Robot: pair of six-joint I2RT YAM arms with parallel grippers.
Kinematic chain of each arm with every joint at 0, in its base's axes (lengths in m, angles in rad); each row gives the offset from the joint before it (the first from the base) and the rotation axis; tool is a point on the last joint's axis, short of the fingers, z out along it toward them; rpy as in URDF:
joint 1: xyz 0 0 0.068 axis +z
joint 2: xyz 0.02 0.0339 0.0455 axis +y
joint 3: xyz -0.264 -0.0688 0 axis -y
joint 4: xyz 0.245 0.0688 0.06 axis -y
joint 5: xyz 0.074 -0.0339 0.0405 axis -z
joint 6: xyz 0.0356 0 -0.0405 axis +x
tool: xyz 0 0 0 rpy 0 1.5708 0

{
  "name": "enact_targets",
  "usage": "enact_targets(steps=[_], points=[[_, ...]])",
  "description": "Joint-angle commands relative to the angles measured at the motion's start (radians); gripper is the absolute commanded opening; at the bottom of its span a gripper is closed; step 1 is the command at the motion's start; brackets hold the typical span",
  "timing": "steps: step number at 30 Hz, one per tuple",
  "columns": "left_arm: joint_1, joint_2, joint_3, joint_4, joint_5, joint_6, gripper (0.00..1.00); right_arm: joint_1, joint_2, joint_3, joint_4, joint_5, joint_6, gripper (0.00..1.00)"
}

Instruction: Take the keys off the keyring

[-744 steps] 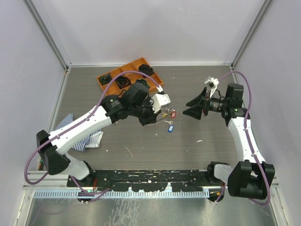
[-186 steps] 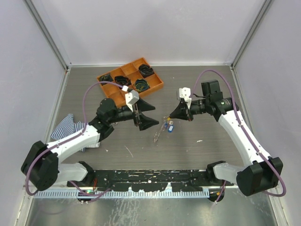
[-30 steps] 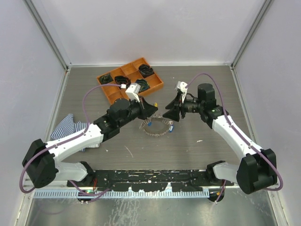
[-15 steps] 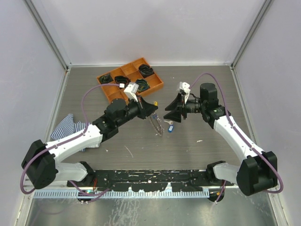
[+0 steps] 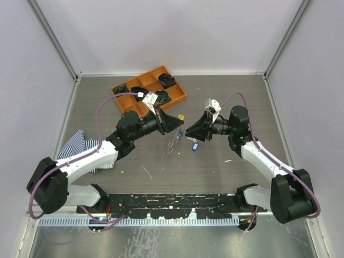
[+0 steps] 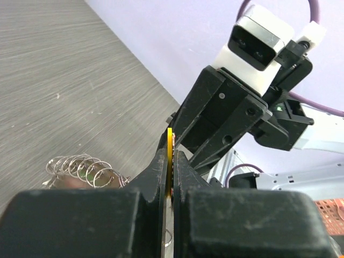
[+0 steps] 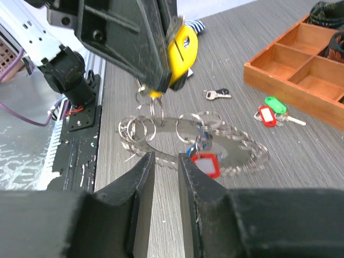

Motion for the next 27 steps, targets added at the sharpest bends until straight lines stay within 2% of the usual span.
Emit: enact_targets(steps=[1, 7, 13, 27], points=[[0.003, 0.018, 0.009, 0.171, 0.101, -0.004, 0.0, 0.003, -0.022, -0.012, 0.241, -0.033, 0.09, 0.28], [0.003, 0.041, 0.018, 0.219, 0.119, -0.029, 0.0, 0.023, -0.024, -0.057, 0.377, -0.033, 0.132, 0.3], [0.003, 0.054, 0.02, 0.251, 0.127, -0.058, 0.0, 0.024, -0.029, -0.075, 0.404, -0.031, 0.112, 0.32], [0.003, 0.063, 0.018, 0.275, 0.129, -0.085, 0.0, 0.032, -0.034, -0.084, 0.429, -0.033, 0.096, 0.21]])
